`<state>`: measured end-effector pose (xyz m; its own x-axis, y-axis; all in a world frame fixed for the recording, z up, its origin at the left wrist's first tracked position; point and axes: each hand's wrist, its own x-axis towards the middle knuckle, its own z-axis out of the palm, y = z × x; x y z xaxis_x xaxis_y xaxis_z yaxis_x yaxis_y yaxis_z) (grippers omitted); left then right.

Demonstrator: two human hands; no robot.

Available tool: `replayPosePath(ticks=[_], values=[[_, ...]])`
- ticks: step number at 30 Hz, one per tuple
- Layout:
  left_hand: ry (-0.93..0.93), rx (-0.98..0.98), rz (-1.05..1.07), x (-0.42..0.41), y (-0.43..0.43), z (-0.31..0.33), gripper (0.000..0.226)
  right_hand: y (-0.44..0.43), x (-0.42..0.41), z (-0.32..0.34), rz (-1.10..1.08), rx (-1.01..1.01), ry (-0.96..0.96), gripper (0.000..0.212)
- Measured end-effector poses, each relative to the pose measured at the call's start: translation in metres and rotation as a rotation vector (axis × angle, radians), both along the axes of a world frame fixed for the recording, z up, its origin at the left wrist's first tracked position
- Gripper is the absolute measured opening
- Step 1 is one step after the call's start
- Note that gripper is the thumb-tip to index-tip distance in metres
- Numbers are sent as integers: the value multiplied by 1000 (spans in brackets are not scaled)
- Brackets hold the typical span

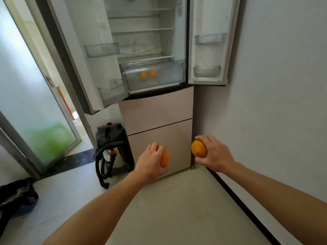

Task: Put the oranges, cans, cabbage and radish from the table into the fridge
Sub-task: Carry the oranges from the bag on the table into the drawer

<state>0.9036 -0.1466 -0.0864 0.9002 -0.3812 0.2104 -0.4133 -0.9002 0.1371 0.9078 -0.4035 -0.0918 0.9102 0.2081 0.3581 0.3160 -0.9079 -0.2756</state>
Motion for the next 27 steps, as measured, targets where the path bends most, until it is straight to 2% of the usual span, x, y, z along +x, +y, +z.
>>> replayPosePath(ticks=[7, 15, 20, 27], values=[[-54, -83, 80, 156, -21, 43, 70, -27, 178, 45, 61, -9, -35, 73], [-204, -181, 204, 321, 14, 83, 72, 10, 361, 76, 165, 18, -105, 75], [-363, -356, 232, 439, 35, 135, 69, 43, 476, 123, 185, 95, -211, 72], [-410, -465, 251, 595, 43, 211, 66, 71, 605, 196, 170, 180, -356, 72]])
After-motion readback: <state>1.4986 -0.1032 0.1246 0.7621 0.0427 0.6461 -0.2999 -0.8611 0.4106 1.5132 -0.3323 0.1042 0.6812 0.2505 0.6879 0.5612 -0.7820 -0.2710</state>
